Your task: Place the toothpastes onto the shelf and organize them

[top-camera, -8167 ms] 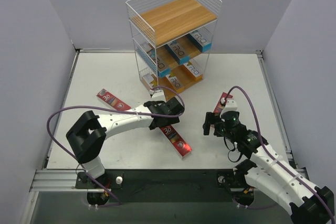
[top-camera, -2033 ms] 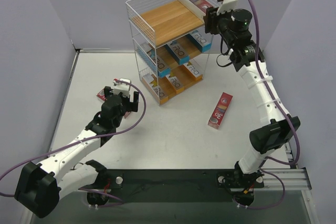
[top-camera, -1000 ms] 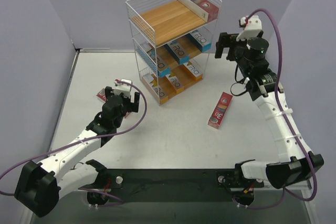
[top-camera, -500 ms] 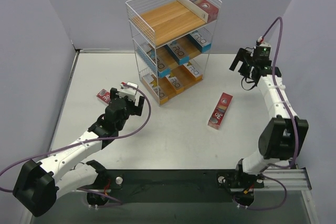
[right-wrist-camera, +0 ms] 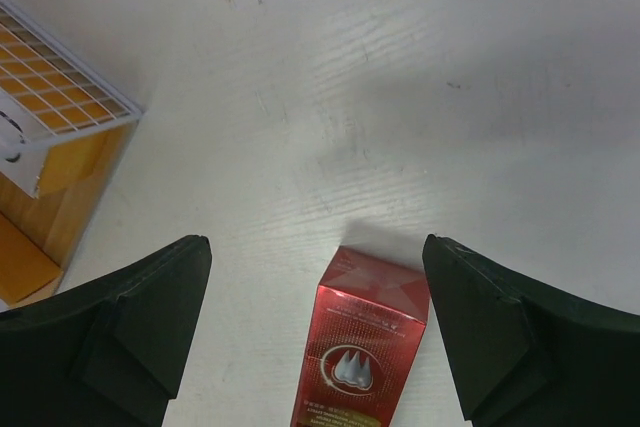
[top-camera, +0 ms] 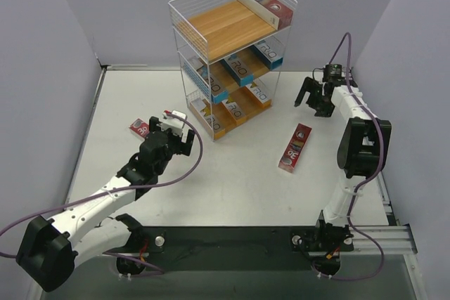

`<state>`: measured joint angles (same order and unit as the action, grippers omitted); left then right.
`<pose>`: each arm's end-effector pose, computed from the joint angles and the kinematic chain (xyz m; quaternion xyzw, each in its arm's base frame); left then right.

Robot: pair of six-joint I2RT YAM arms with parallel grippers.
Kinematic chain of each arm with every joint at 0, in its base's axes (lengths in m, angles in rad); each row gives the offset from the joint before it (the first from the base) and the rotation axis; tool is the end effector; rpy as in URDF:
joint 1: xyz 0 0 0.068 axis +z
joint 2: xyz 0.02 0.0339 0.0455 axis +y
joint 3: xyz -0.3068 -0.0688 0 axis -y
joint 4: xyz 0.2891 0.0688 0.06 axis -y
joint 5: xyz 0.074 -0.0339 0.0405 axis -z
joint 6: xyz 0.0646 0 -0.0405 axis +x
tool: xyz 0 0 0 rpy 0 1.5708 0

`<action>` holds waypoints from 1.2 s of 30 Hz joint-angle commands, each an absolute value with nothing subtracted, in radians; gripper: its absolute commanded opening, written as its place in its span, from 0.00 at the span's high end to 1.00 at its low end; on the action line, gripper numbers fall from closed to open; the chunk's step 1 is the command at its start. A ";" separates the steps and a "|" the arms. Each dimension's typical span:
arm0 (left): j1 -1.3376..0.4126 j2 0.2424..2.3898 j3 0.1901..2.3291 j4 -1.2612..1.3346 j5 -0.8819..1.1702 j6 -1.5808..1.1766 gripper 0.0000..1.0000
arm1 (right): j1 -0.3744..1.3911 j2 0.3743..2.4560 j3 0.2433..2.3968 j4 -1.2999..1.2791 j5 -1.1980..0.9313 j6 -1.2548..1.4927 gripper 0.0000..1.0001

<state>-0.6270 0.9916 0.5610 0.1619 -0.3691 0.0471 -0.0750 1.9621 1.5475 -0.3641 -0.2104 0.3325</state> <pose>0.2317 -0.1391 0.2685 0.1536 0.7747 -0.0304 0.6126 0.5230 -0.0258 0.2392 0.1460 0.9067 0.1453 0.3680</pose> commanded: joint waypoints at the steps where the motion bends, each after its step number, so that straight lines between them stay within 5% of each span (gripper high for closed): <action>1: -0.632 0.959 0.561 0.207 -0.339 0.058 0.03 | -0.055 1.968 1.502 -0.451 -0.187 0.311 0.10; 13: -0.661 0.927 0.560 0.206 -0.314 0.038 0.03 | -0.074 1.878 1.295 -0.494 -0.107 0.353 0.19; 23: -0.722 0.925 0.555 0.212 -0.321 0.049 0.03 | -0.063 1.585 0.930 -0.457 -0.158 0.465 0.29; 36: -0.746 0.940 0.554 0.213 -0.331 0.063 0.03 | 0.241 1.201 0.732 -0.452 -0.121 0.658 0.23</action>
